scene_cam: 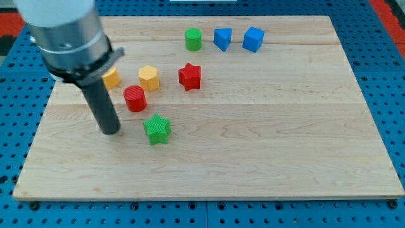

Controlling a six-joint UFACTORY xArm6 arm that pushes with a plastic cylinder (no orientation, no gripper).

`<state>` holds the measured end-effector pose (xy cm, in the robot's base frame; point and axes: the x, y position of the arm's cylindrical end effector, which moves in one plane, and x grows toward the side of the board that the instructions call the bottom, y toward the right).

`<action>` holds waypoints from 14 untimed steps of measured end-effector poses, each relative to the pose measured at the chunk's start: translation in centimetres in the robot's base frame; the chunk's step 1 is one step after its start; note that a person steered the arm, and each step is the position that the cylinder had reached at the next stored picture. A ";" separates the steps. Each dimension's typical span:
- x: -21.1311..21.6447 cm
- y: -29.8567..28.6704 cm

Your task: Push the red circle above the green star

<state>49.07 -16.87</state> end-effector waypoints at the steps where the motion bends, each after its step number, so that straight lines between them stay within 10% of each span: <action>1: -1.4 8.4; 3: 3.1 12.3; 5: -5.9 14.9; 10: -3.7 -3.7; 14: -3.5 16.7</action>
<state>45.58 -0.18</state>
